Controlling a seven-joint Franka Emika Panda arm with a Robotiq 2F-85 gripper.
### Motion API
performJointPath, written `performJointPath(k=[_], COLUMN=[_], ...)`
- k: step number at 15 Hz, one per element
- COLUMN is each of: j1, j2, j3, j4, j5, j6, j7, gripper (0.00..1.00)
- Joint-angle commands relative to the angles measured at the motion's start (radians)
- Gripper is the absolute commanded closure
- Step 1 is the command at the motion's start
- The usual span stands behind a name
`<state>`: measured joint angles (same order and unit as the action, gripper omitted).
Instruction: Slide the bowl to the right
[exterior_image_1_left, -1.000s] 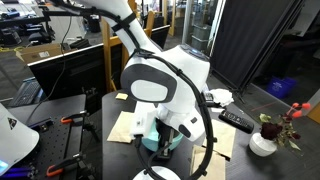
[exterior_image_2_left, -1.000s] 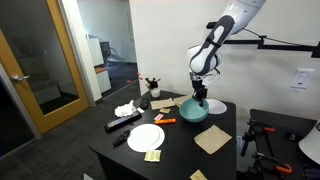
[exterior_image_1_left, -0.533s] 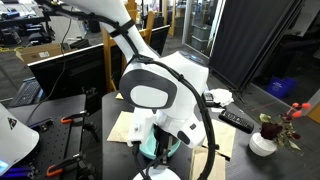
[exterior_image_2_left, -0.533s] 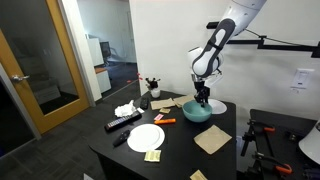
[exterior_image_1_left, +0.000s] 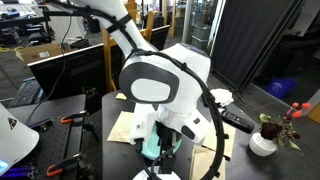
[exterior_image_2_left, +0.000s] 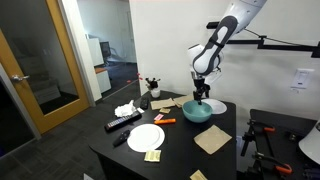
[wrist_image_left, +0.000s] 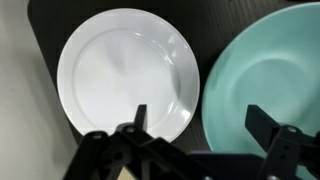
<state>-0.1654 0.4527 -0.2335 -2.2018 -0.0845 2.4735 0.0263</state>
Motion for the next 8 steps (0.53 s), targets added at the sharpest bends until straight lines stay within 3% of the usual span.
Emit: performJointPath(k=[1,8], j1=[0.001,-0.019], j2=[-0.096,-0.24], j3=[-0.007,0.029], j4=[-0.033,-0.063], j5=[-0.038,-0.024], j6=[-0.032,-0.067], j7=[-0.008,-0.141], gripper=[0.0,0.0])
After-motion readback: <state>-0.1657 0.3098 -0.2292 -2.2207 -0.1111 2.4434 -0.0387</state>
